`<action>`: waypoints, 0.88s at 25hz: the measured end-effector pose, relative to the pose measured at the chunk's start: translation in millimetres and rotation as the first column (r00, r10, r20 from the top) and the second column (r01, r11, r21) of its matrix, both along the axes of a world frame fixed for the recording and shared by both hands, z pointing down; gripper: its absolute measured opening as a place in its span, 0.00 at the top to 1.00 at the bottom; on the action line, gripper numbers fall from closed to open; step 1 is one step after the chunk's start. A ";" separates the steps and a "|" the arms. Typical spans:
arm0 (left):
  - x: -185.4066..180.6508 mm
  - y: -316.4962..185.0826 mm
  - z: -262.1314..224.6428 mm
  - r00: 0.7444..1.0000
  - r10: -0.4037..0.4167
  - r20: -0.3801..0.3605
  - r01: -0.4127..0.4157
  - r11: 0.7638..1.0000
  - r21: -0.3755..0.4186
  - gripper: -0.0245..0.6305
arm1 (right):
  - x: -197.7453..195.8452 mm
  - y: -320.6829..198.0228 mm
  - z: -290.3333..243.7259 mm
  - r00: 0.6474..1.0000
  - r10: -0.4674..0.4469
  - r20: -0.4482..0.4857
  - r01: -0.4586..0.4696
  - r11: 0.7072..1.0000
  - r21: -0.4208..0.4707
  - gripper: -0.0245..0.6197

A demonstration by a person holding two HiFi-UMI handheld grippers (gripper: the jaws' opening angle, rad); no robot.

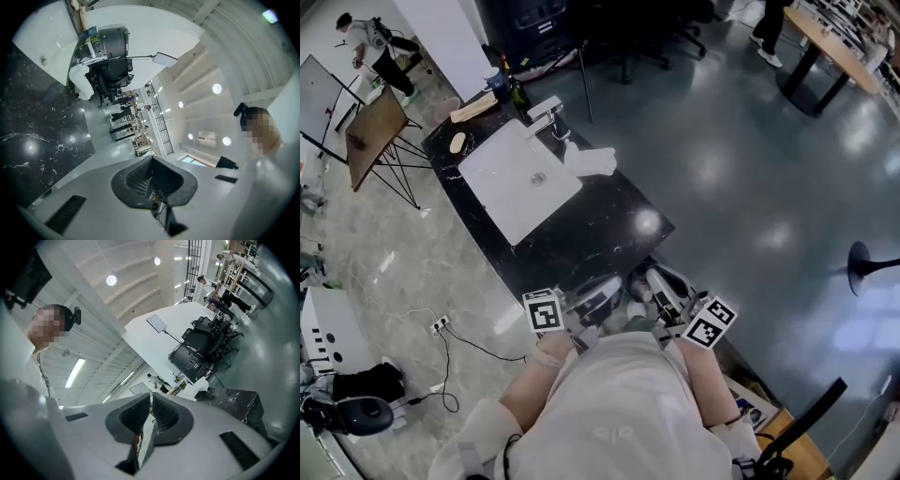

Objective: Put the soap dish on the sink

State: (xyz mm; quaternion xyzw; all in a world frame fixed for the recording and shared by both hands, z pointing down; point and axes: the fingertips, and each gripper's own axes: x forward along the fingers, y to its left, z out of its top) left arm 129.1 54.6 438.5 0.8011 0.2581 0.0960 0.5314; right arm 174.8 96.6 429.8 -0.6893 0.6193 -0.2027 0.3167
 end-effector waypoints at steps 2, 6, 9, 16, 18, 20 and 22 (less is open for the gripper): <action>2.1 1.3 -1.2 1.000 0.000 -0.007 0.000 1.000 -0.021 0.95 | 1.8 0.0 1.4 1.000 -0.003 -0.003 0.003 1.000 -0.001 0.91; 5.4 2.7 -1.1 1.000 0.008 -0.016 -0.008 0.999 -0.034 0.95 | 3.8 -0.5 2.9 1.000 -0.016 -0.003 0.016 1.000 0.001 0.91; 8.2 6.9 -1.9 0.999 0.025 -0.024 -0.025 1.000 -0.006 0.95 | 5.8 -0.9 2.5 1.000 -0.023 -0.003 0.023 1.000 0.000 0.91; 14.7 16.7 -6.3 0.999 0.042 -0.033 -0.041 0.999 0.015 0.95 | 5.3 -5.1 3.0 0.998 -0.056 -0.013 0.056 0.998 -0.015 0.91; 16.1 16.8 -5.3 0.999 0.041 -0.030 -0.041 0.999 0.020 0.95 | 7.3 -5.9 4.0 0.998 -0.059 -0.013 0.059 0.998 -0.018 0.91; 16.5 15.2 -3.2 0.999 0.038 -0.024 -0.037 0.999 0.025 0.95 | 9.9 -6.4 5.3 0.998 -0.058 -0.011 0.058 0.998 -0.018 0.91; 17.3 12.5 -1.7 0.999 0.030 -0.017 -0.029 0.999 0.031 0.95 | 12.5 -6.5 5.6 0.998 -0.057 -0.011 0.056 0.998 -0.019 0.91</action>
